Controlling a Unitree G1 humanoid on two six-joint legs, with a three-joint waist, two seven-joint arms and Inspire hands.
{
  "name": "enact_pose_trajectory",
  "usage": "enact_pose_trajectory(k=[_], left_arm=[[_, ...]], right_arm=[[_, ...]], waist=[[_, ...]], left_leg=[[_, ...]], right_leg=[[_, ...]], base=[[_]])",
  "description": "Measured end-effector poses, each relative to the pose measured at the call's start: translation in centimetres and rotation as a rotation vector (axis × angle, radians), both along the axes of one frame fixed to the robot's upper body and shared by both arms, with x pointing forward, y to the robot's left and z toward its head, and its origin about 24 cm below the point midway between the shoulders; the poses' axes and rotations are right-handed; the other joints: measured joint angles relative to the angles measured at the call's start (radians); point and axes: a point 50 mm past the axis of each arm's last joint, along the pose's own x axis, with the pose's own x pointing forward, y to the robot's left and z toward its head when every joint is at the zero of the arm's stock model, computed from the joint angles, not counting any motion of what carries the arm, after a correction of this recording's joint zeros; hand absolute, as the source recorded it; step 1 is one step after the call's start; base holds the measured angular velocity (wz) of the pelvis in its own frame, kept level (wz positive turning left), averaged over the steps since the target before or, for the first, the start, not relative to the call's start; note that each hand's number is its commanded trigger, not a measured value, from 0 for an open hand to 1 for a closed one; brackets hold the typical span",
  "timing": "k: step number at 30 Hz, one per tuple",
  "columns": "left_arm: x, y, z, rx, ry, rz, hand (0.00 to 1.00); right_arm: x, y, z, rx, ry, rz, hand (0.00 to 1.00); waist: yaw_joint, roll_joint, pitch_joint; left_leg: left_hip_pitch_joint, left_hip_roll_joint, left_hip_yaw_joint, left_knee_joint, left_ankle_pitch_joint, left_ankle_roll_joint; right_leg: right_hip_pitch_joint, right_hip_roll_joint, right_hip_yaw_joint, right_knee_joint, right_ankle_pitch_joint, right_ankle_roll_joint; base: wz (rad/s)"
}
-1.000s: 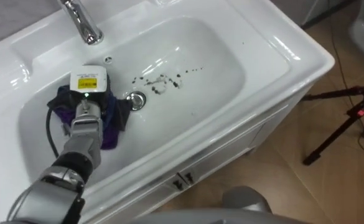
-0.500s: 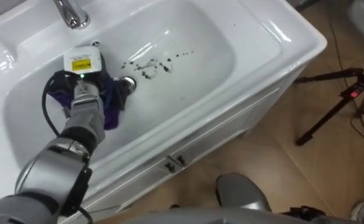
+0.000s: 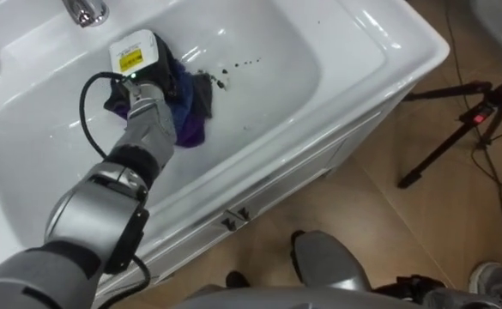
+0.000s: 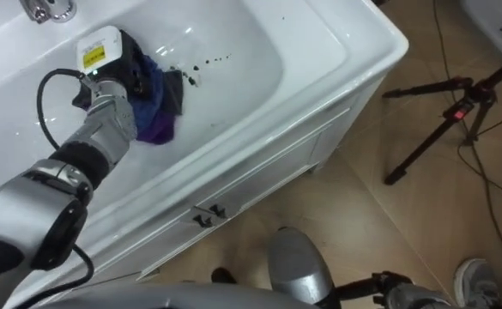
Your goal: Wipe basin
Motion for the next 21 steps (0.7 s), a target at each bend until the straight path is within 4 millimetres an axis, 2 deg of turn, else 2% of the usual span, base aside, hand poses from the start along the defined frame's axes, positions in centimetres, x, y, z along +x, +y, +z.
enact_pose_trajectory(k=[8, 14, 17, 21], left_arm=[[0.6, -1.0, 0.8, -0.123, -0.025, -0.007, 1.0], [1.0, -1.7, 1.5, -0.199, -0.07, -0.049, 1.0], [1.5, -2.2, 2.2, -0.25, -0.093, -0.055, 1.0], [2.6, -3.1, 3.8, -0.338, -0.124, -0.077, 1.0]], right_arm=[[0.2, 0.2, 0.0, 0.006, -0.007, 0.013, 0.0], [0.3, 0.3, 0.0, 0.007, -0.038, 0.031, 0.0], [0.3, 0.4, -0.1, 0.005, -0.037, 0.057, 0.0], [-0.1, 0.4, -0.1, 0.003, -0.027, 0.068, 0.0]], waist=[[-0.004, 0.005, -0.0054], [-0.016, -0.002, -0.0017], [-0.025, -0.013, 0.0055], [-0.03, -0.012, 0.0058]], left_leg=[[-0.002, 0.001, 0.001, 0.005, 0.0, 0.0], [-0.007, 0.001, 0.006, 0.019, 0.0, 0.001], [-0.009, 0.001, 0.007, 0.03, -0.001, 0.001], [-0.025, 0.002, 0.008, 0.038, -0.002, 0.002]], right_leg=[[-0.001, 0.0, 0.0, -0.001, 0.0, 0.0], [0.0, 0.002, 0.011, 0.002, 0.0, 0.0], [-0.006, 0.002, 0.016, 0.014, -0.005, 0.001], [-0.017, 0.005, 0.022, 0.017, -0.001, 0.002]], base=[[0.0], [-0.03], [0.0], [0.0]])
